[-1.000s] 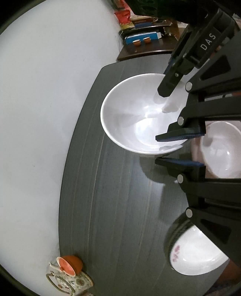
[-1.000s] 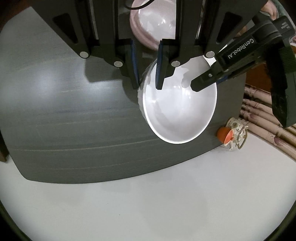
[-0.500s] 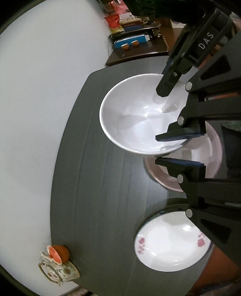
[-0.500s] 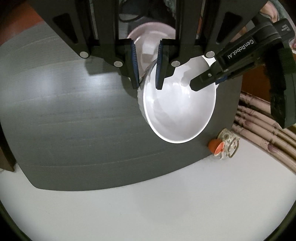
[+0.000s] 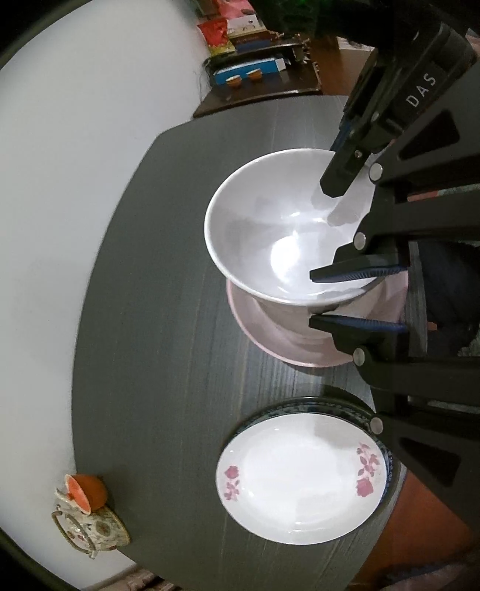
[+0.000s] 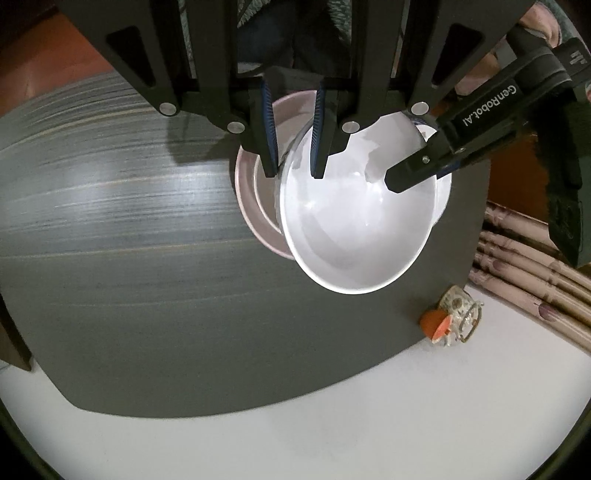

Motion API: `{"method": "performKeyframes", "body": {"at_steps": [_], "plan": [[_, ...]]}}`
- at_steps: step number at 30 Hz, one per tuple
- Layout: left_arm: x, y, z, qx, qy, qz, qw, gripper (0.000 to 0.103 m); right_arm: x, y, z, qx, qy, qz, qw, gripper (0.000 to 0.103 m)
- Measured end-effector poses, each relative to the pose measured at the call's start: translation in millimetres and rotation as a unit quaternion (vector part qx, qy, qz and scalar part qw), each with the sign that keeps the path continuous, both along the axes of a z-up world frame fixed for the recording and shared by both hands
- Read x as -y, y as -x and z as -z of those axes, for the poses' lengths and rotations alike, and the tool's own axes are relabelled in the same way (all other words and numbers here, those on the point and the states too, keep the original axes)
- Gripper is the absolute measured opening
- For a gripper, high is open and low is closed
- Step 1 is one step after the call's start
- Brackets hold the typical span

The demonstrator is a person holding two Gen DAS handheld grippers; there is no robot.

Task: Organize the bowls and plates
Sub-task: 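Carry the held 'Dog' bowl over the pink bowl, then lower the 'Dog' bowl into the 'Rabbit' bowl and open the left gripper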

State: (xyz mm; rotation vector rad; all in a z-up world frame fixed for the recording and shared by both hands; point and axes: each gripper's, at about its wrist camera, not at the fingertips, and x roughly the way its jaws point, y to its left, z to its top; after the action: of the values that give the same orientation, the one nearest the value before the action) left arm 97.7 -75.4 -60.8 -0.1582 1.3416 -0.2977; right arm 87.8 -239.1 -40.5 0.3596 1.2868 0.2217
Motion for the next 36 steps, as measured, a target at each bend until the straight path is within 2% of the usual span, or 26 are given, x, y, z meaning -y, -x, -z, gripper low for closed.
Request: {"method": "performKeyframes", "body": {"at_steps": [14, 36], "plan": [[9, -1, 27, -0.021, -0.014, -0.006, 0.9997, 0.018, -4, 3, 26, -0.033, 0.004, 0.003, 0.999, 0.018], [20, -10, 34, -0.02, -0.034, -0.003, 0.9992, 0.018, -4, -2, 33, -0.045, 0.003, 0.002, 0.999, 0.021]]}}
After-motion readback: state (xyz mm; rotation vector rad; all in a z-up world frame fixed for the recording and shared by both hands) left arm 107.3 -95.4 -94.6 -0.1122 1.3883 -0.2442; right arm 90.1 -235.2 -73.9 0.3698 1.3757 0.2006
